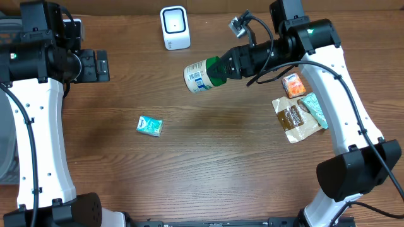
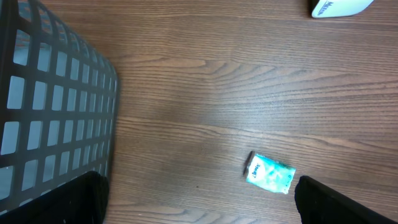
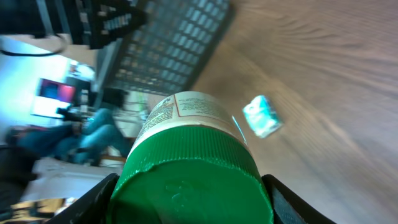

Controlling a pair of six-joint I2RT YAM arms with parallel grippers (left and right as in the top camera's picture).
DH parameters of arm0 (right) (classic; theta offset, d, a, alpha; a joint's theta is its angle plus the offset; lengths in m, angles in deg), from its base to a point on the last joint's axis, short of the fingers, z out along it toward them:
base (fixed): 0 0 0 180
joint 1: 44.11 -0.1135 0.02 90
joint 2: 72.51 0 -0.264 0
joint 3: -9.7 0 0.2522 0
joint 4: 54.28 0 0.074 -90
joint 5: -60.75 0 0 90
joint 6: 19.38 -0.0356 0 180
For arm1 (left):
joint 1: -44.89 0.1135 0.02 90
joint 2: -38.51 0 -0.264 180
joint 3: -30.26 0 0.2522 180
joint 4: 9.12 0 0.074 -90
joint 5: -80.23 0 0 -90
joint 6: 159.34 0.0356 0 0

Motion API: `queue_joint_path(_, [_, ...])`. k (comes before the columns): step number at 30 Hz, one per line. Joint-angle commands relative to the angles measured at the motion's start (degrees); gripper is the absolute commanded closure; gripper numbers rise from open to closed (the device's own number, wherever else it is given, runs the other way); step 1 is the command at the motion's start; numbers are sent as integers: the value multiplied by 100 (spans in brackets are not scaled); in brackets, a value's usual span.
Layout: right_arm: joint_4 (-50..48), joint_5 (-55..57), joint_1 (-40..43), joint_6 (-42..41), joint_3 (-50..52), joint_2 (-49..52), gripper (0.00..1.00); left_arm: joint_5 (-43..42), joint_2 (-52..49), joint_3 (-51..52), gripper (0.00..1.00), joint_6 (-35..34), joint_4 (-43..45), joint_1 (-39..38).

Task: Scan the item barcode
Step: 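Hold the bottle in front of the white scanner with the right gripper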

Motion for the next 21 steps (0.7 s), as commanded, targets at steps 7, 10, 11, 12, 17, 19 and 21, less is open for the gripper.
queue_joint_path(7, [-1631,3899,-1073,42,52,-96,55,48,-28,-7,0,90,-9,-39])
queue_joint_path(10, [-2706,5180,-1425,52,319,37,55,48,-28,-7,0,87,-9,-39])
queue_joint_path(11, [-3058,5534,-1506,52,385,87,55,50,-28,-7,1,87,-9,-39])
queue_joint_path(12, [-3418,5864,-1582,107,415,192,54,48,-28,-7,1,87,-7,-39])
queue_joint_path(17, [-5034,6439,-1676,1322,415,717,51,50,-28,-7,1,90,-9,-39])
queue_joint_path(19, [-5729,6432,-1659,1668,415,968,51,48,-28,-7,0,90,-9,-39])
queue_joint_path(21, [-6323,6432,-1633,1958,415,1202,51,48,-28,-7,1,87,-9,-39])
